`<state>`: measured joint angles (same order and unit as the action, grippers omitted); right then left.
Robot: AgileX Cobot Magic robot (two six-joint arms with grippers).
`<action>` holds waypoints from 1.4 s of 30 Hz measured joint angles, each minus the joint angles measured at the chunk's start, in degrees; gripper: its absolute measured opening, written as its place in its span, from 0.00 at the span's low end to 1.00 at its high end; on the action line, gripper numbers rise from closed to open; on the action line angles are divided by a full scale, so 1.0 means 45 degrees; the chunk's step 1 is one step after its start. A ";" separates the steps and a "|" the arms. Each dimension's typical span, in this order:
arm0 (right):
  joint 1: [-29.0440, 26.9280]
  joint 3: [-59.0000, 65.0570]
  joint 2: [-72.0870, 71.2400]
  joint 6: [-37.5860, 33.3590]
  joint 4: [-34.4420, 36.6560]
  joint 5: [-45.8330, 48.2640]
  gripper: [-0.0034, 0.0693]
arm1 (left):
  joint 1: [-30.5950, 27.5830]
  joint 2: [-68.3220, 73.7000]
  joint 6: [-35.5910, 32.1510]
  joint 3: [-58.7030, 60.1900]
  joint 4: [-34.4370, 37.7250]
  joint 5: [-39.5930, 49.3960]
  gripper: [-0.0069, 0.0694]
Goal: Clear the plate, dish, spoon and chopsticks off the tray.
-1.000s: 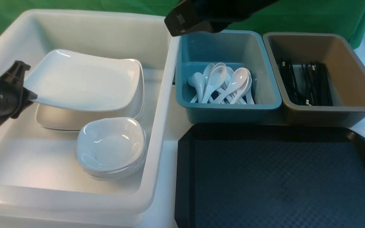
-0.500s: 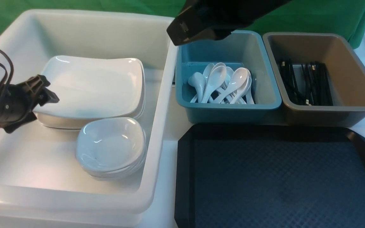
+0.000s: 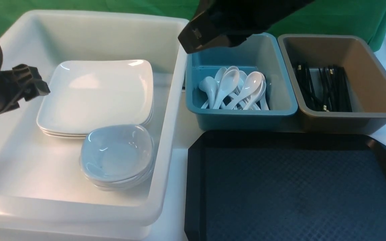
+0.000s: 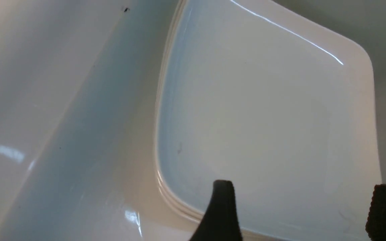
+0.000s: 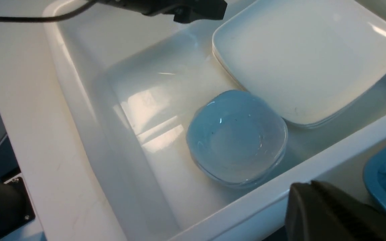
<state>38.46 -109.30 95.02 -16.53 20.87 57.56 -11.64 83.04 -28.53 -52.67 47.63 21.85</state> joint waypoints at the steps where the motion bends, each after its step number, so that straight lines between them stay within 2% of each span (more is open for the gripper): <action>1: 0.0000 0.0000 0.0000 0.0054 0.0000 0.0000 0.08 | 0.0000 -0.0119 -0.0023 -0.0017 -0.0061 0.0207 0.74; 4: 0.0000 0.0000 0.0000 0.0116 0.0000 -0.0072 0.08 | 0.0000 -0.0688 -0.0491 -0.0297 -0.0299 0.1596 0.60; 6: 0.0000 -0.0014 0.0000 0.0129 0.0000 -0.0188 0.08 | 0.0000 -0.1162 -0.0902 -0.0680 -0.0443 0.2867 0.42; 7: 0.0000 -0.0082 0.0000 0.0140 0.0000 -0.0187 0.08 | 0.0000 -0.1516 -0.1037 -0.0940 -0.0482 0.3576 0.29; 8: 0.0000 -0.0194 0.0000 0.0165 -0.0047 -0.0132 0.08 | 0.0000 -0.1738 -0.1094 -0.1078 -0.0482 0.3926 0.23; 11: -0.0013 -0.0550 -0.0088 0.0576 -0.0458 0.0006 0.08 | 0.0314 -0.2685 -0.1298 -0.1373 -0.0482 0.4542 0.13; 15: -0.0013 -0.0719 -0.0820 0.1415 -0.2165 0.0059 0.08 | 0.1399 -0.3940 -0.1398 -0.1455 -0.0714 0.4586 0.10; 16: -0.0013 -0.0719 -0.1421 0.1878 -0.3168 0.0132 0.08 | 0.2089 -0.4561 -0.1414 -0.1465 -0.1046 0.4634 0.09; 19: -0.0061 -0.0718 -0.2645 0.2584 -0.4533 0.0406 0.08 | 0.3137 -0.5521 -0.1392 -0.1465 -0.1299 0.5160 0.09; 24: -0.0098 0.0680 -0.5361 0.3481 -0.5553 -0.0402 0.08 | 0.4318 -0.7192 -0.1711 -0.1254 -0.2006 0.6061 0.09; 27: -0.0098 0.3186 -0.7594 0.4081 -0.6024 -0.2391 0.08 | 0.4383 -0.8380 -0.1620 -0.0494 -0.2200 0.5822 0.09; 31: -0.0098 0.8574 -1.1376 0.5356 -0.7035 -0.6667 0.08 | 0.4383 -0.9961 -0.1503 0.1305 -0.2240 0.4812 0.09; 33: -0.0098 0.9363 -1.1922 0.5492 -0.7164 -0.7434 0.08 | 0.4383 -1.0233 -0.1475 0.1674 -0.2240 0.4605 0.09; 34: -0.0098 1.1929 -1.3795 0.5724 -0.7350 -0.9073 0.08 | 0.4383 -1.0812 -0.1371 0.2498 -0.2159 0.4138 0.09; 37: -0.0098 1.5191 -1.6262 0.5946 -0.7391 -1.1225 0.08 | 0.4383 -1.1348 -0.1340 0.3694 -0.1734 0.3420 0.09; 42: -0.0098 1.9009 -1.9299 0.5980 -0.7448 -1.4330 0.08 | 0.4383 -1.1508 -0.1328 0.4792 -0.1156 0.2254 0.09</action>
<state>38.02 -23.76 8.17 10.38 -12.64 -6.92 8.08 31.25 -34.51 -31.11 42.43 31.99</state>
